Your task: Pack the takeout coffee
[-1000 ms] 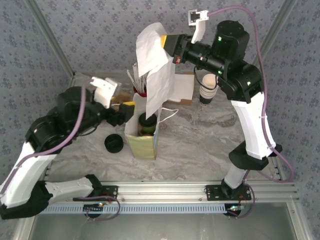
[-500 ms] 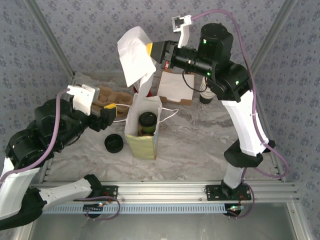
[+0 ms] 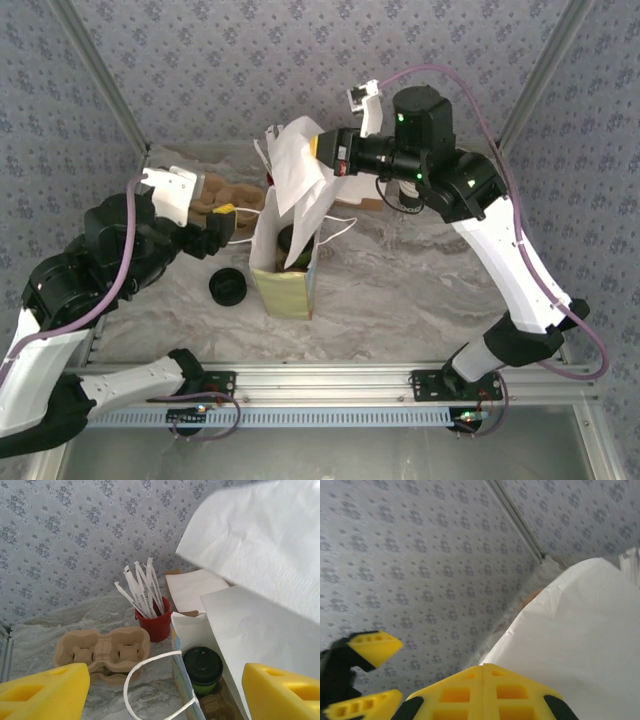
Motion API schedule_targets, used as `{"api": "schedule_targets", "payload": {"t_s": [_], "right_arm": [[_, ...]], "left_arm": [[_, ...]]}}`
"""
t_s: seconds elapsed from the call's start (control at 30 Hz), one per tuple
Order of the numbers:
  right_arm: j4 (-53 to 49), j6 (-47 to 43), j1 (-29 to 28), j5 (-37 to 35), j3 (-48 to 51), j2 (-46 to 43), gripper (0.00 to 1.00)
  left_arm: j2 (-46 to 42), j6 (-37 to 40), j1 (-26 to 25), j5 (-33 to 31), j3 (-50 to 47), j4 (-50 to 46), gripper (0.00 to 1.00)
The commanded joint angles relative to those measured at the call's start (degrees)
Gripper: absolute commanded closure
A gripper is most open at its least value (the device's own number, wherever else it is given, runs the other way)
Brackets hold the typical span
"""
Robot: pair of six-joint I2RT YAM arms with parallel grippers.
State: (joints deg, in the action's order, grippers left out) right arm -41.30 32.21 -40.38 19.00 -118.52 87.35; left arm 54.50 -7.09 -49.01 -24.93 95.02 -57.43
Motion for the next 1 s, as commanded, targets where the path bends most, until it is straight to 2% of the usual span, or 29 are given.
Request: {"api": "schedule_targets", "payload": {"t_s": [0.0,0.23,0.43,0.97], "right_arm": [[2.0,0.5,0.2,1.7,2.3,-1.2,1.00],[1.2,-0.2,-0.1,2.9,5.9,-0.6,1.00],[-6.7,-4.3,-2.6,2.8,4.8,3.1,1.00],[-14.8,-10.7,-8.6,-6.3,3.1,10.6,1.00]], "left_arm": [[0.3,-0.8,0.9,-0.1,-0.8,0.1,0.20],[1.0,-1.5,3.0,2.6,-1.9,0.1,0.20],[0.6,-2.0,4.7,3.9,-3.4,0.5,0.20],[0.8,-2.0,8.0,6.8,-5.1,1.2,0.20]]}}
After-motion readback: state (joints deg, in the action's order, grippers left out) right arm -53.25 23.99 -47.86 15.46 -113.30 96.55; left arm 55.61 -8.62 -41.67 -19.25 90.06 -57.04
